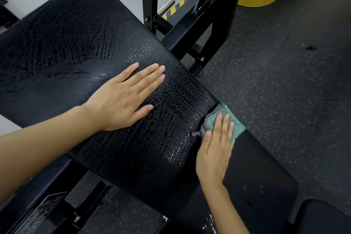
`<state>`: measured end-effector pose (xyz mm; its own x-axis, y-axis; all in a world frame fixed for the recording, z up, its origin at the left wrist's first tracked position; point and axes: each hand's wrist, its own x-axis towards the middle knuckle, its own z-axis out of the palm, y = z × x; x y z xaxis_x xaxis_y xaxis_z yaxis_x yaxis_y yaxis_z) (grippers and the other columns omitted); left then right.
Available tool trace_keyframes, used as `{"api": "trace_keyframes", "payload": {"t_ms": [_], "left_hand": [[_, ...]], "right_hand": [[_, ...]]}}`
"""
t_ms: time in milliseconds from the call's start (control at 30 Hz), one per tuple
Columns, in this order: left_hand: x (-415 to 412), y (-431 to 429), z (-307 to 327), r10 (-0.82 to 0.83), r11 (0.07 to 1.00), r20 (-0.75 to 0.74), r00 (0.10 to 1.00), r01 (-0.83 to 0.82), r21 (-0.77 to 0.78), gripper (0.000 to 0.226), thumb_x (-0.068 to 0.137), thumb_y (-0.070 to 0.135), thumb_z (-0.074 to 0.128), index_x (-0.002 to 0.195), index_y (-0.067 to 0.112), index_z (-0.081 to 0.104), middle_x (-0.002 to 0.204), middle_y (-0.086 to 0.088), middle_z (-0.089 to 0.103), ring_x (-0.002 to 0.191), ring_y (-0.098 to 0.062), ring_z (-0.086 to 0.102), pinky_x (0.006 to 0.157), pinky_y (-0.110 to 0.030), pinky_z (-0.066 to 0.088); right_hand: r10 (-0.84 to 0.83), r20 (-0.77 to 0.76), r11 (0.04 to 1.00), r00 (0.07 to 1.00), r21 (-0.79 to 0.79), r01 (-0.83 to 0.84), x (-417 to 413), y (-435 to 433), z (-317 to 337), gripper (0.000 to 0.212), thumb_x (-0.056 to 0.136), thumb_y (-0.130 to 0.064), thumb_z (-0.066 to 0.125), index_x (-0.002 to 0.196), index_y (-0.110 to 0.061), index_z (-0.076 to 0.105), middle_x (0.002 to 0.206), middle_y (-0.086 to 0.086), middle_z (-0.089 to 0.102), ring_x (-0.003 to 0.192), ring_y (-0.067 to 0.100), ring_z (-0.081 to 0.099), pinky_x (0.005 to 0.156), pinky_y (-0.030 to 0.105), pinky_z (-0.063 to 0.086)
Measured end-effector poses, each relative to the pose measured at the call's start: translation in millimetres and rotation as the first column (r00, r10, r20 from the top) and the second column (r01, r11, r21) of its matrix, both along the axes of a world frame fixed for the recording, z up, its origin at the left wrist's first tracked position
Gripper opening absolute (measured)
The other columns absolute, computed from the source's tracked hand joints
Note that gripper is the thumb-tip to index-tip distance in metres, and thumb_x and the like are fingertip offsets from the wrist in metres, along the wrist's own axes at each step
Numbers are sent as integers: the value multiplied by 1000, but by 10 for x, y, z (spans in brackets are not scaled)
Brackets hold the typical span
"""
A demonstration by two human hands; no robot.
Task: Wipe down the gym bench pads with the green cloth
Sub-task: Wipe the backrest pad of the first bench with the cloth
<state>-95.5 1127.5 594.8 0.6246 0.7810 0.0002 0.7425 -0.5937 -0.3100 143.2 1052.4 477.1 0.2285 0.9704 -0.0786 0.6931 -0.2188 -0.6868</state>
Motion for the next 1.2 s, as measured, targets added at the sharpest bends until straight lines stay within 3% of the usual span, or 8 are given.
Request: {"api": "trace_keyframes", "payload": {"t_ms": [167,333,500,767,1033,1200], "left_hand": [[1,3,-7,-1,1000,0,1000,1,3,70,102,46,19,156,2,16,166,-13,11,154,-25,9,123,-49,13],[4,3,-4,-6,1000,8,1000,6,12,70,101,45,19,156,2,17,165,-13,12,154,-25,10,123,-49,13],[-5,5,-15,-13,1000,13,1000,13,8,70,102,46,18,157,3,15,166,-13,10,154,-24,9,124,-49,13],[-33,-15,-35,-52,999,24,998,51,4,70,102,45,17,156,1,18,165,-14,13,153,-26,11,124,-47,13],[-67,-105,-83,-90,996,46,995,90,10,69,102,43,19,155,1,19,164,-15,15,153,-26,13,123,-46,14],[-68,-125,-79,-111,994,58,992,110,12,68,101,41,21,155,0,22,163,-16,18,152,-27,17,122,-46,15]], "right_hand": [[-72,-75,997,995,-3,72,-274,87,137,57,100,-39,11,155,-29,4,162,-13,-6,150,10,-11,121,45,-1],[137,-32,986,990,99,-133,-689,116,393,56,101,-42,8,155,-30,2,162,-13,-9,149,11,-16,119,40,-9],[332,22,930,943,161,-331,-641,64,378,53,105,-38,14,157,-28,7,164,-12,-6,150,10,-12,121,42,-1],[124,30,992,992,32,-125,-268,-488,43,53,104,-40,11,156,-31,2,163,-16,-7,149,6,-12,121,40,2],[-252,-132,966,959,-96,241,-664,-466,206,58,96,-45,6,153,-33,1,162,-15,-4,150,8,-11,121,44,-1],[-18,-93,998,996,52,23,-1189,-525,474,56,102,-42,9,156,-29,6,164,-12,-5,150,11,-13,119,42,-5]]}}
